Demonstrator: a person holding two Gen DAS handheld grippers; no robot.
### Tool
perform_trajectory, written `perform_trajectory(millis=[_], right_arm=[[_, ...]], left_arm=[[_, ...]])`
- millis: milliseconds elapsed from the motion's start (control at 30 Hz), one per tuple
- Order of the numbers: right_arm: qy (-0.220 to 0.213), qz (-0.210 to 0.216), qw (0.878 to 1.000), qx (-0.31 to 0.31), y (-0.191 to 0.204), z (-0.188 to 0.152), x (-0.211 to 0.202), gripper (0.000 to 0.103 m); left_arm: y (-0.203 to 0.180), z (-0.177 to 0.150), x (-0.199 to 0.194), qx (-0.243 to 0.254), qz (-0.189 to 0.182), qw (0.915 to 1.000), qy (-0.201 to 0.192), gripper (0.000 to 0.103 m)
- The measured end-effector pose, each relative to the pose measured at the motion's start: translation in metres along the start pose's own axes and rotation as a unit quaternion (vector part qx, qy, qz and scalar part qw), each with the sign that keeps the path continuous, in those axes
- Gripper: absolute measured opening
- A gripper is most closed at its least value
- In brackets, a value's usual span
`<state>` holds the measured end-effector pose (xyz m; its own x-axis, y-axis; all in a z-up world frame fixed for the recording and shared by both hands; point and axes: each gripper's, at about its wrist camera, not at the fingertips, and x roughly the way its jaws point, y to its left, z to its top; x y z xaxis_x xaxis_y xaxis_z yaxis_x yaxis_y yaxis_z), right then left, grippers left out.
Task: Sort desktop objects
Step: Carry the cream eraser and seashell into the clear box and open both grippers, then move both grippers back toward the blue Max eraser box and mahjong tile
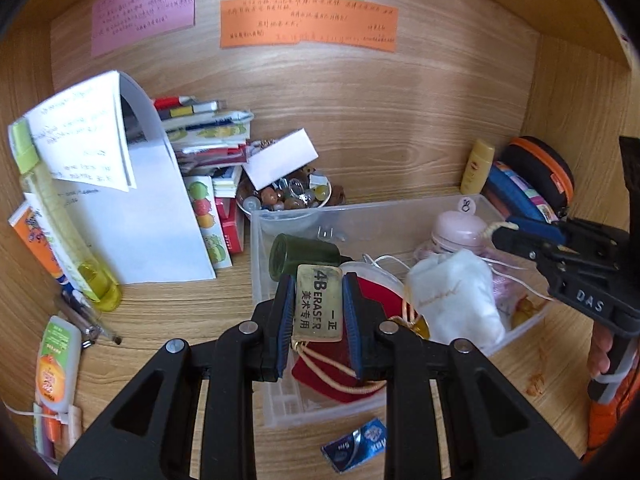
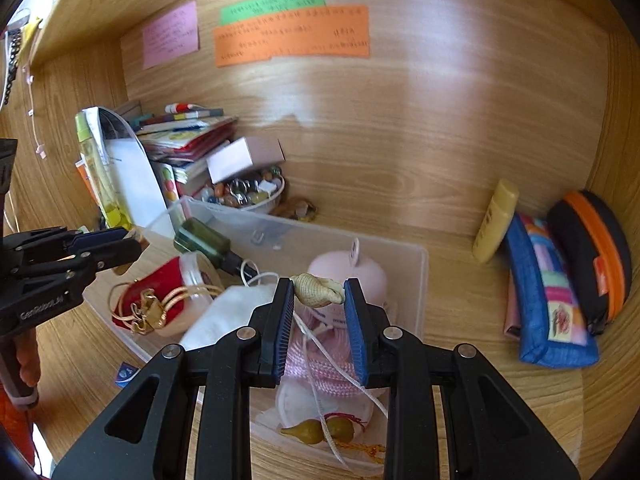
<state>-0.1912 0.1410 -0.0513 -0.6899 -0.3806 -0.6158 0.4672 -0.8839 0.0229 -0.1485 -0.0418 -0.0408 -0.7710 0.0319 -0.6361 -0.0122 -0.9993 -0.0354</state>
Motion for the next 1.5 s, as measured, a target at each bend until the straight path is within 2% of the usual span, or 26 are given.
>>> perform_trajectory(millis=[267,433,533,667,767,867,900,967,1033,1167,1267,1367,1500], right_arm=[[0.022,-0.006,1.000,0.003,-0.003,-0.008,0.011,0.023],[0.030,-0.012,0.999,-0.002,0.001,-0.011,0.017,0.023],[0.034,-0.015,0.999,-0.009,0.005,-0.012,0.021,0.023],[0.035,-0.021,0.999,-0.012,0.006,-0.012,0.022,0.024],[0.033,-0.023,0.999,-0.006,0.004,-0.012,0.020,0.034],[0.025,-0.018,1.000,0.003,0.000,-0.010,0.016,0.037],[0.020,-0.013,1.000,0.009,-0.003,-0.008,0.013,0.038],[0.013,-0.007,1.000,0.018,-0.006,-0.006,0.007,0.047],[0.003,-0.003,1.000,0.031,-0.010,-0.003,-0.002,0.053],[-0.025,-0.011,0.999,0.033,-0.010,0.000,-0.027,0.057],[-0.040,-0.016,0.999,0.027,-0.007,-0.001,-0.045,0.059],[-0.052,-0.017,0.998,0.016,-0.002,-0.008,-0.063,0.066],[-0.054,-0.016,0.998,0.003,0.008,-0.021,-0.079,0.078]], left_arm=[[-0.001,-0.004,0.025,-0.010,-0.003,0.9997,0.022,0.023],[-0.003,-0.006,0.025,-0.003,-0.010,0.9998,0.014,0.024],[-0.001,-0.007,0.024,-0.006,-0.007,0.9999,0.011,0.032],[-0.001,-0.008,0.023,-0.006,-0.022,0.9997,0.011,0.045],[-0.009,-0.009,0.022,0.007,-0.017,0.9998,0.007,0.054],[-0.012,-0.010,0.018,0.012,-0.010,0.9999,0.000,0.065],[-0.012,-0.009,0.016,0.009,-0.016,0.9998,0.000,0.066],[-0.011,-0.009,0.011,0.002,-0.027,0.9996,0.002,0.067],[-0.009,-0.008,0.002,-0.005,-0.034,0.9994,-0.002,0.073],[-0.006,-0.007,-0.022,-0.012,-0.035,0.9991,-0.022,0.078],[0.000,-0.006,-0.041,-0.026,-0.032,0.9984,-0.038,0.094],[0.004,-0.009,-0.059,-0.031,-0.025,0.9977,-0.055,0.096],[0.006,-0.018,-0.071,-0.027,-0.009,0.9981,-0.055,0.097]])
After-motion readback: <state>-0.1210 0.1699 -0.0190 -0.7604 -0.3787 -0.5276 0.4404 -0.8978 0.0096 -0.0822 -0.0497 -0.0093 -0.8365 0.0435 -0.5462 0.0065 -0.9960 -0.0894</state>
